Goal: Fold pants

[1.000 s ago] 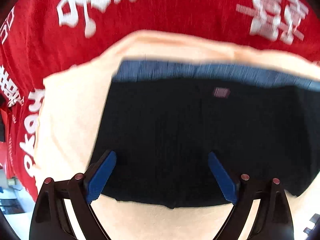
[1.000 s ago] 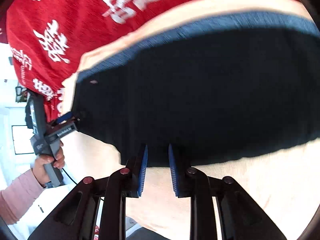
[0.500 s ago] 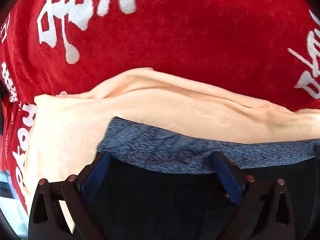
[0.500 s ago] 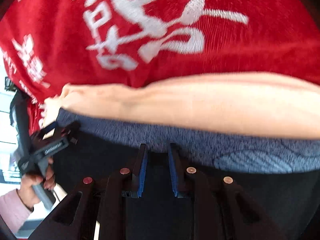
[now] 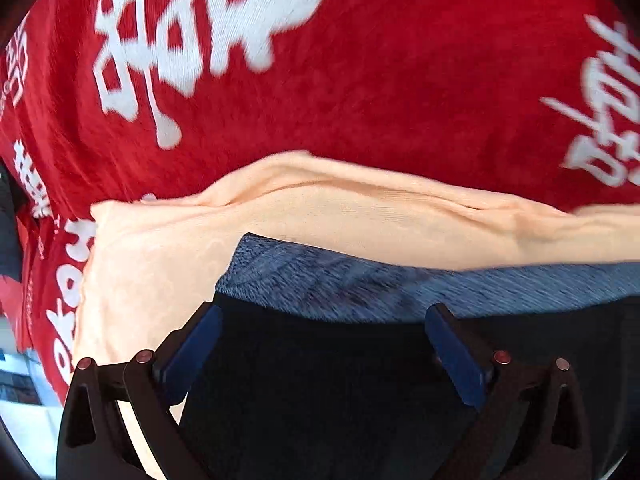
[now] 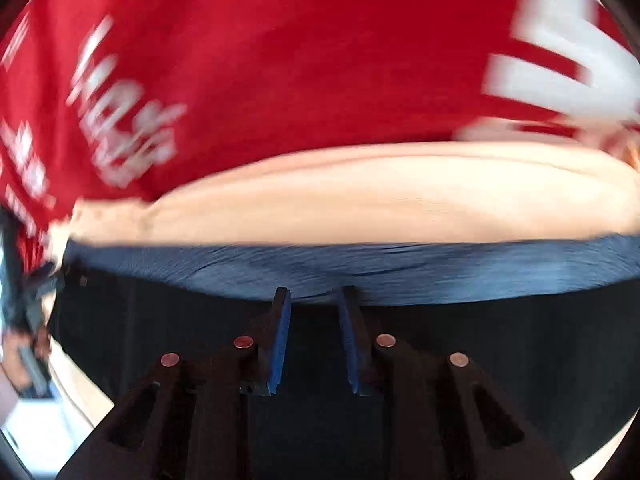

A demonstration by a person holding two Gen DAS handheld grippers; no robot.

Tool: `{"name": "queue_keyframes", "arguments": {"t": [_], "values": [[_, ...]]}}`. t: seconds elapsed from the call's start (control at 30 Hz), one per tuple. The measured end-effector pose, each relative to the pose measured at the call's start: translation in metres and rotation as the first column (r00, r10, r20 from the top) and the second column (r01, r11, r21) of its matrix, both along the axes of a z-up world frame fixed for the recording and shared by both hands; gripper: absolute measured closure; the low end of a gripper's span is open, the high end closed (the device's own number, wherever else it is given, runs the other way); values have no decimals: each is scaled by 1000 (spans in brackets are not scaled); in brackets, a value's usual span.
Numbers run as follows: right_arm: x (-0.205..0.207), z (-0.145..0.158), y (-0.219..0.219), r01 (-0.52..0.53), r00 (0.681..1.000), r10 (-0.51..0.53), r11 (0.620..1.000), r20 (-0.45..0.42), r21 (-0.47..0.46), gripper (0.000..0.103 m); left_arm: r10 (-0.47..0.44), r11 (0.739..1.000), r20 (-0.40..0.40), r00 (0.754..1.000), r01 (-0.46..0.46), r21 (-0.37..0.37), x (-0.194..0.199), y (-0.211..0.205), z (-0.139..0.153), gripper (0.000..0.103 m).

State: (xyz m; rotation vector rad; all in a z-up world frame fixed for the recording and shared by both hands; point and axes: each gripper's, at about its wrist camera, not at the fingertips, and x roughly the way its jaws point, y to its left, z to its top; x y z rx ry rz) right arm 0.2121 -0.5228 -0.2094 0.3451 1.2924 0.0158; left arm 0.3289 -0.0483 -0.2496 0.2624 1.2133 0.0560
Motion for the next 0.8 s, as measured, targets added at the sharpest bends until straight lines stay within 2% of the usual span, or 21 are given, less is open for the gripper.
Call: {"name": "queue_keyframes", "arguments": {"t": [0.13, 0.23, 0.37, 0.53, 0.6, 0.67, 0.77, 0.8], "values": [[-2, 12, -61, 155, 988, -154, 985, 18, -79, 74, -63, 998, 12, 998, 63, -5, -25, -34, 20, 1], [-17, 23, -103, 269, 963, -269, 957, 17, -108, 74, -140, 989, 26, 990, 141, -31, -48, -81, 35, 1], [-53, 41, -135, 294, 956, -293, 945, 28, -145, 68, -220, 967, -21, 975, 215, -137, -80, -166, 41, 1], [-105, 48, -174, 349, 936, -353, 920, 12, -177, 66, -273, 946, -27, 962, 263, -187, -102, -253, 34, 1], [-127, 48, -193, 397, 916, -402, 904, 4, -155, 66, -281, 943, -33, 959, 270, -196, -105, -278, 27, 1], [-151, 46, -210, 448, 892, -452, 885, -3, -127, 66, -288, 948, -57, 956, 276, -161, -109, -297, 13, 1], [-174, 45, -235, 536, 843, -537, 841, -5, -72, 66, -275, 956, -100, 956, 261, -133, -116, -309, -5, 1], [-182, 44, -243, 564, 825, -565, 824, -5, -56, 66, -262, 958, -82, 961, 249, -143, -118, -308, -5, 1]]}}
